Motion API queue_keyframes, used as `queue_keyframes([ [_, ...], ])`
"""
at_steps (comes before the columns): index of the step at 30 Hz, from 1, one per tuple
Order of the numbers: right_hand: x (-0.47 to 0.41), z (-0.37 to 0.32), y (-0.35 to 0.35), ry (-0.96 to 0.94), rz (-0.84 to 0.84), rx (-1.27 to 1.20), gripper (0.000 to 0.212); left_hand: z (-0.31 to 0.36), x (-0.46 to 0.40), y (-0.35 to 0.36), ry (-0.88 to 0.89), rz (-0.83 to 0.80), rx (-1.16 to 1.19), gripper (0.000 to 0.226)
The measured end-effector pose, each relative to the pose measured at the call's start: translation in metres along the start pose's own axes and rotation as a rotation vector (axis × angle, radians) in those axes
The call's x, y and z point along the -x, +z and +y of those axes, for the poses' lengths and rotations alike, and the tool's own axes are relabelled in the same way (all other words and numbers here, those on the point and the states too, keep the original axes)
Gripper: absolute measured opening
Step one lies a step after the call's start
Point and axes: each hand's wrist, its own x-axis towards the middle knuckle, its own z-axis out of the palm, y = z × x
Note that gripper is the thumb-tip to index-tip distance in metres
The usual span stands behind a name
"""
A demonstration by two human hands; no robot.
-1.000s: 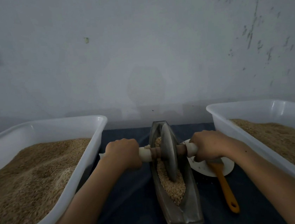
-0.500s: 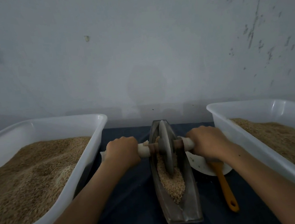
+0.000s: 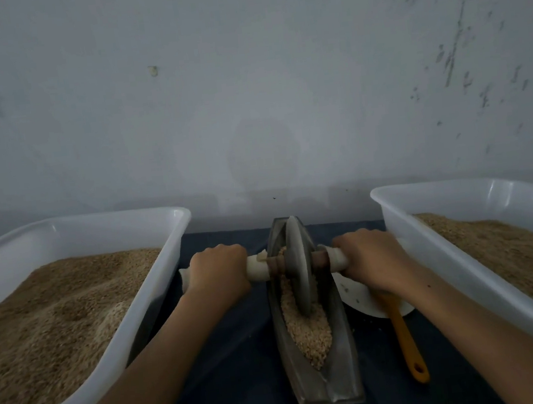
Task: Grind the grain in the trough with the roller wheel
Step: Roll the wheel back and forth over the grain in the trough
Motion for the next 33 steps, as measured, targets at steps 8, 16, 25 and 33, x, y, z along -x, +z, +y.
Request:
queue_keyframes([
  [8, 0.0, 0.003, -0.012, -0.032, -0.231, -0.028, 0.012, -0.004, -0.001, -0.002, 0.047, -0.122, 0.004, 0.028],
  [16, -0.004, 0.006, -0.009, -0.017, -0.275, -0.047, 0.013, -0.004, -0.003, -0.002, 0.038, -0.119, -0.018, 0.028],
  [25, 0.0, 0.003, -0.002, -0.019, -0.029, -0.042, 0.008, -0.001, -0.002, 0.005, 0.031, 0.077, -0.048, 0.022],
  [33, -0.002, 0.003, -0.019, -0.035, -0.33, 0.005, 0.024, -0.008, -0.005, 0.0, 0.017, -0.237, 0.028, 0.039],
])
